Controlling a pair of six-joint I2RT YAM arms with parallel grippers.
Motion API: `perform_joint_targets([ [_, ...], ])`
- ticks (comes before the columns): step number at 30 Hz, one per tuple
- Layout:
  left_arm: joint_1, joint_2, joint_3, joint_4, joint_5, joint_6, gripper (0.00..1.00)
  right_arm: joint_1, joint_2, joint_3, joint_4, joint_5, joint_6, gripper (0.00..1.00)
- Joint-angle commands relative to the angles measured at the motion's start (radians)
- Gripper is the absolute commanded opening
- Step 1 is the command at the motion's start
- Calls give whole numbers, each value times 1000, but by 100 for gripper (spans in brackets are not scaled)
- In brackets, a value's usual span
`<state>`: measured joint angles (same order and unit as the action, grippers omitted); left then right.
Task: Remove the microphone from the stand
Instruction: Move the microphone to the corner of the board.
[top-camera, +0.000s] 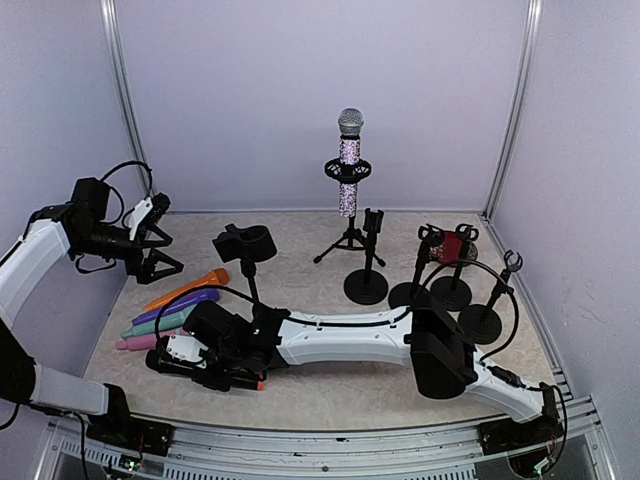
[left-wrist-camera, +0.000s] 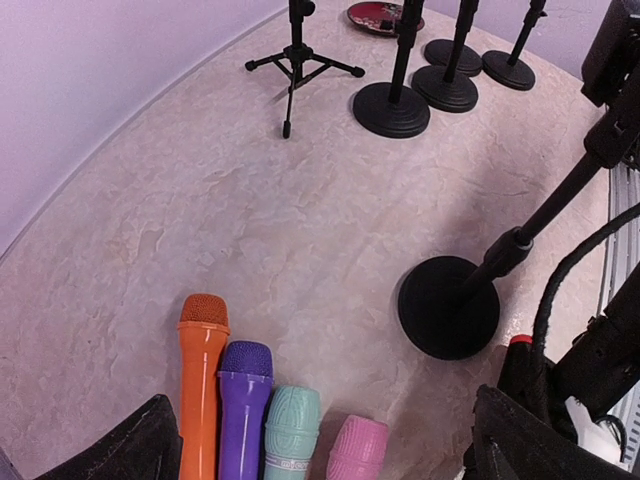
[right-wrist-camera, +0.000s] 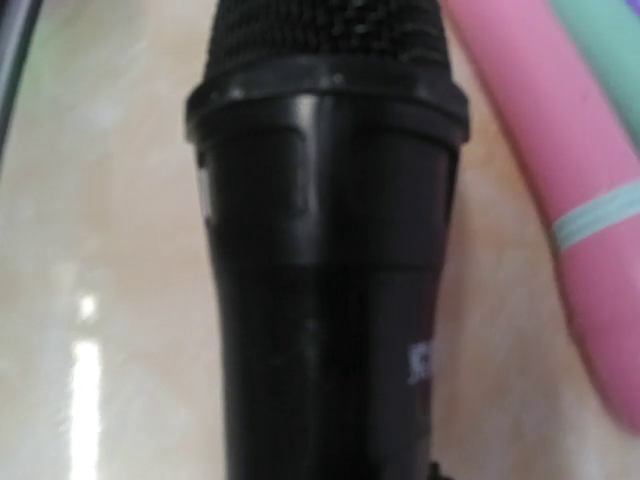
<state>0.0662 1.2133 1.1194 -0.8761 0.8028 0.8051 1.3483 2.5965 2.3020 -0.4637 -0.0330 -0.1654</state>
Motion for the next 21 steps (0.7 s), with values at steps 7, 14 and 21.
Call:
perform_joint_targets([
  [7, -14, -21, 19, 43, 29, -51, 99, -20, 120, 54, 235, -49, -121, 36],
  [14, -32, -21, 22, 53, 22, -65, 99, -23, 98, 38, 315, -46, -89, 75],
  [21, -54, -14, 28, 54, 17, -72, 99, -49, -194, -327, 443, -69, -1, 80],
])
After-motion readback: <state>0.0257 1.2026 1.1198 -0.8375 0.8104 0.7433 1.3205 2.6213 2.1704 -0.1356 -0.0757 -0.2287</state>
